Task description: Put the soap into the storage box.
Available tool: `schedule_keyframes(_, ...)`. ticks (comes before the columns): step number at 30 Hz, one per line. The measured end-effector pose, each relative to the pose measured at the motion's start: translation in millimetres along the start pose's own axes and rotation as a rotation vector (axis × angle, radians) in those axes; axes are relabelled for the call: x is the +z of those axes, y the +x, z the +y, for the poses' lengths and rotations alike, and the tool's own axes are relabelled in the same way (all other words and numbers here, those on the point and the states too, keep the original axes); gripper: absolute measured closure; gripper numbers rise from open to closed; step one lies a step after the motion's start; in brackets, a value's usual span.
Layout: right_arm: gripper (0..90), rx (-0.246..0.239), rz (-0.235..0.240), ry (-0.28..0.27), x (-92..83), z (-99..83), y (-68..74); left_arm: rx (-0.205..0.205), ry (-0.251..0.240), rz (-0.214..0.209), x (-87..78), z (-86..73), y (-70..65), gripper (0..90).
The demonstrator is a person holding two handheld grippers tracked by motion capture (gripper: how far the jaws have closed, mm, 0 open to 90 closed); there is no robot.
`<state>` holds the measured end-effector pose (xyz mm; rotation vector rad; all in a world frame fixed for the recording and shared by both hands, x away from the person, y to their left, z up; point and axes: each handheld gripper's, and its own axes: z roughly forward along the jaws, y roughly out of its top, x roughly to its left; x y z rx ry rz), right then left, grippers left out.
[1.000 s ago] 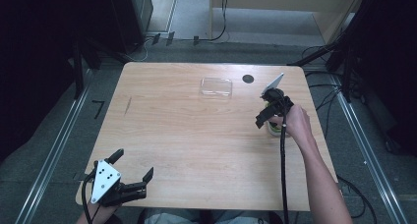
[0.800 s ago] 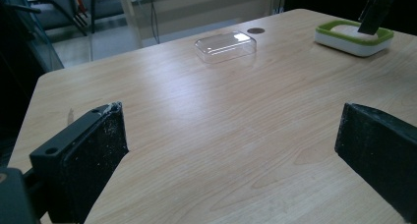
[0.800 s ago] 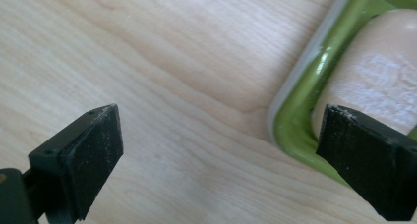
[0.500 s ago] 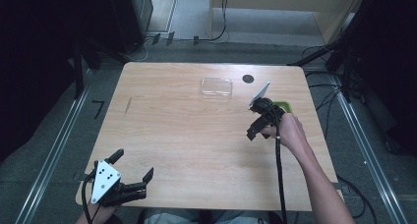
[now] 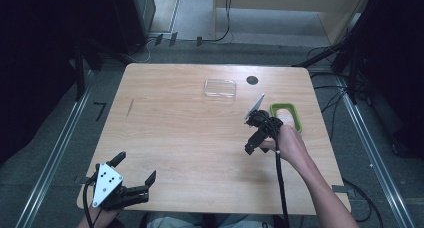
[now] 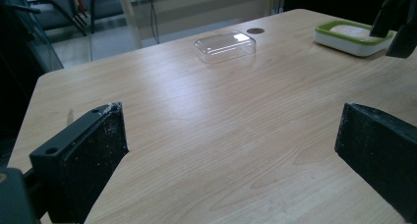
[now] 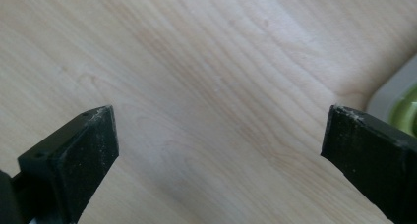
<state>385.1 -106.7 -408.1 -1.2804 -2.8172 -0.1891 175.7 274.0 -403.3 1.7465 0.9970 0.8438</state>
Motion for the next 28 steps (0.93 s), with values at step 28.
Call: schedule_keyframes(28, 2.7, -0.103, -0.011, 0.080, 44.6, -44.9, 51.7, 0.008, -0.002, -0.003, 1.2, 0.3, -0.4, 0.0)
